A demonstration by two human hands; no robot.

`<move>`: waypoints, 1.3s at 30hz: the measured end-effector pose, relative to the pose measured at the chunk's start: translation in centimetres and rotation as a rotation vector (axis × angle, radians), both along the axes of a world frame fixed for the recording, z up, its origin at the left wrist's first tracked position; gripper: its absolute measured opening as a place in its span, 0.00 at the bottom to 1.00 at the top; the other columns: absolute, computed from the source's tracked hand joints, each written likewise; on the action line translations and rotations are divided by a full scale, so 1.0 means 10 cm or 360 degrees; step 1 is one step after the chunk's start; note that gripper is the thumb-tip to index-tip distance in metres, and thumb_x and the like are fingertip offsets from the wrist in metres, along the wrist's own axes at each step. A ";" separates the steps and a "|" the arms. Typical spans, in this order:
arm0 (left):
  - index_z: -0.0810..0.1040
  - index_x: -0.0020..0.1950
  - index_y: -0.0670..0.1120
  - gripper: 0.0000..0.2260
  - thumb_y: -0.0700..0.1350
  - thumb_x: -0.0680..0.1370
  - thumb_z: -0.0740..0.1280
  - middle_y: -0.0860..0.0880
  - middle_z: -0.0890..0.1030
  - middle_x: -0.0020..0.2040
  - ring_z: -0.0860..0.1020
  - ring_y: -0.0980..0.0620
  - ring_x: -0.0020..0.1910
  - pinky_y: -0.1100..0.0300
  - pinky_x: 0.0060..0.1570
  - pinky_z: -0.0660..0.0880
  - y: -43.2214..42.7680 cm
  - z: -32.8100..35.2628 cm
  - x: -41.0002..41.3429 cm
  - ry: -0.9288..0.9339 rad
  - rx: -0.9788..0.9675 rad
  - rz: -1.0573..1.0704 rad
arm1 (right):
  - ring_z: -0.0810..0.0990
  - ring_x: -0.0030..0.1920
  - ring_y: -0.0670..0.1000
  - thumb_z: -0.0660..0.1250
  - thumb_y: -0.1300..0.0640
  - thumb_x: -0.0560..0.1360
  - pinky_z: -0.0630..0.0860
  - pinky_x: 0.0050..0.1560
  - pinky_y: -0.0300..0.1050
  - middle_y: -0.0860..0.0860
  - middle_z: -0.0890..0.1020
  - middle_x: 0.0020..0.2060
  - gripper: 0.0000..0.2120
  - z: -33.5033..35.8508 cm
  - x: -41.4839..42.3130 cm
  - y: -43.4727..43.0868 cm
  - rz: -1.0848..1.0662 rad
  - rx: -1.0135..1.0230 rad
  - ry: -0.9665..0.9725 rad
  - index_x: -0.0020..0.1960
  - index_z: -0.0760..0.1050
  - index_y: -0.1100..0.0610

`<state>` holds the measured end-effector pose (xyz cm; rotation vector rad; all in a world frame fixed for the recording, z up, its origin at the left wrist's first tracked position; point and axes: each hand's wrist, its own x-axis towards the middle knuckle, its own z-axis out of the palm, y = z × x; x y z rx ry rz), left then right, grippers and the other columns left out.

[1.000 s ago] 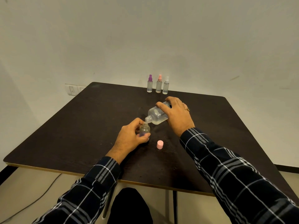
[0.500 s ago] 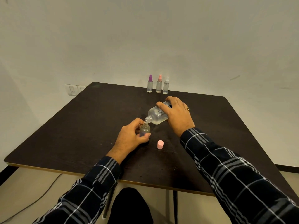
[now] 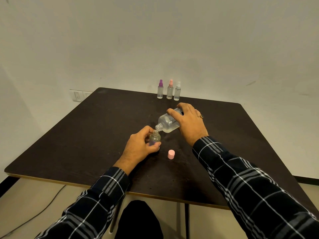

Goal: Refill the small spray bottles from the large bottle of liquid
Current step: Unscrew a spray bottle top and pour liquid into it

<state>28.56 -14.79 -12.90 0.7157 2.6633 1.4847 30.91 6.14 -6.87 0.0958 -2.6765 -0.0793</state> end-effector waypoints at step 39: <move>0.76 0.53 0.58 0.15 0.51 0.72 0.78 0.57 0.84 0.48 0.83 0.61 0.46 0.58 0.52 0.83 0.00 -0.02 -0.01 0.0035 -0.0018 0.0019 | 0.64 0.73 0.61 0.75 0.58 0.72 0.67 0.68 0.65 0.58 0.68 0.70 0.32 0.02 0.02 -0.01 -0.0009 -0.0009 -0.0015 0.72 0.67 0.45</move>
